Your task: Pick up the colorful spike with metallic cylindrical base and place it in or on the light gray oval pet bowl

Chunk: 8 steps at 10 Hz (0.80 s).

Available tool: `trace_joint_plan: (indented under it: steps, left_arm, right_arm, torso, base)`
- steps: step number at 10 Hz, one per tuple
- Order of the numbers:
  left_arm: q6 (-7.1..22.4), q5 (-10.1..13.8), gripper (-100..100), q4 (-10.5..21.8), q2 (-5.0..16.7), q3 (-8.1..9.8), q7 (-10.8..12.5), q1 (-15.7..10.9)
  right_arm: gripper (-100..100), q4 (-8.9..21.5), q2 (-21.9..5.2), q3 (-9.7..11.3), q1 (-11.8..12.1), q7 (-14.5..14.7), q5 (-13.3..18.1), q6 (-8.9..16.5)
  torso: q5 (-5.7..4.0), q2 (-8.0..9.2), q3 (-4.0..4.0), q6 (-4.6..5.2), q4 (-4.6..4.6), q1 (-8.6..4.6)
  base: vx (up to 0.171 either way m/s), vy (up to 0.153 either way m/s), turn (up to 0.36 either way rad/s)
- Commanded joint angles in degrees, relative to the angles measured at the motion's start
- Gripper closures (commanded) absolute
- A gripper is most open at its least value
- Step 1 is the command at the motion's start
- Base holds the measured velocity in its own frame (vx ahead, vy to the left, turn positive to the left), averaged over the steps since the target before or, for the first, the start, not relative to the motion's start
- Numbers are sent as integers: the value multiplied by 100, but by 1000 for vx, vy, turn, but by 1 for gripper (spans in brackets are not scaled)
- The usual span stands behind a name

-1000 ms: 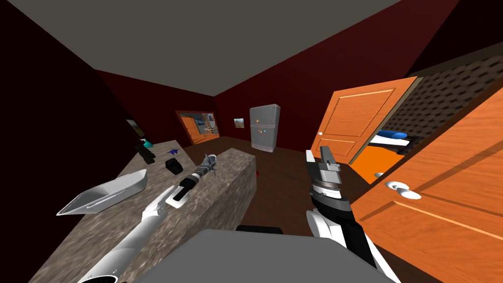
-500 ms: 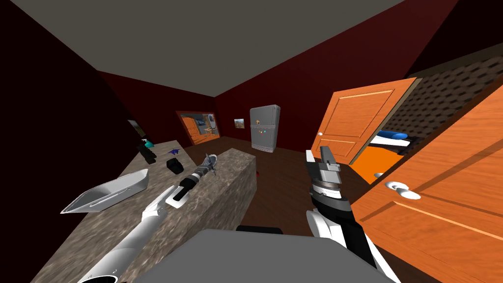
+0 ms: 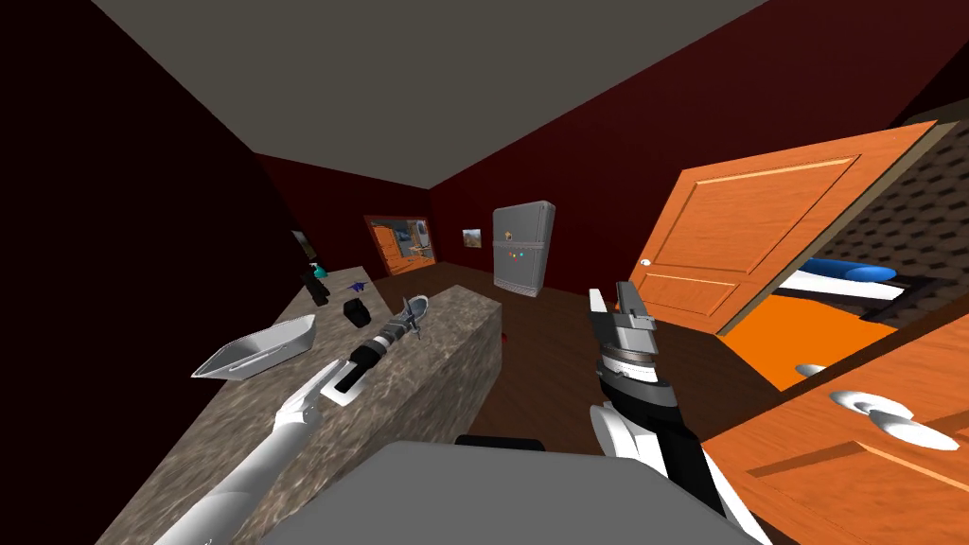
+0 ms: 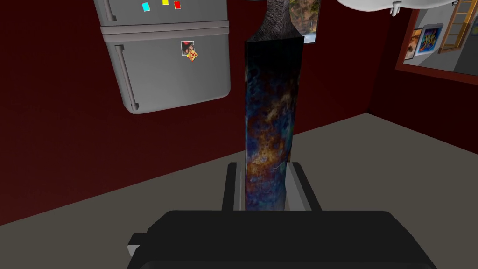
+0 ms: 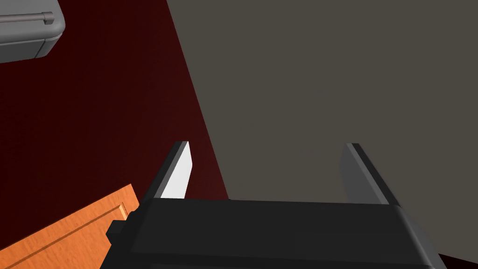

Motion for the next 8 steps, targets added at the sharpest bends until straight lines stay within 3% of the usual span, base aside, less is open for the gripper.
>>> trace_joint_plan:
  steps: [1,2,3,8]
  left_arm:
    - [0,0,100,0,0,0,0,0]
    - [-33,1,0,2,-2,4,-8,5]
    - [-30,-92,100,167,107,92,-10,8]
    - [3,-280,100,757,400,341,43,-92]
  right_arm:
    - [0,0,0,0,0,0,0,0]
    - [0,0,0,0,-1,0,0,0]
    - [0,0,0,0,-1,0,0,0]
    - [0,1,0,0,-3,0,0,1]
  torso:
    - [0,0,0,0,0,0]
    - [4,6,2,7,-1,6]
    - [5,12,5,7,0,9]
    - [38,68,21,-42,-21,78]
  base:
    - [32,-5,33]
    - [0,0,0]
    - [-71,-6,-34]
    - [-108,-12,-70]
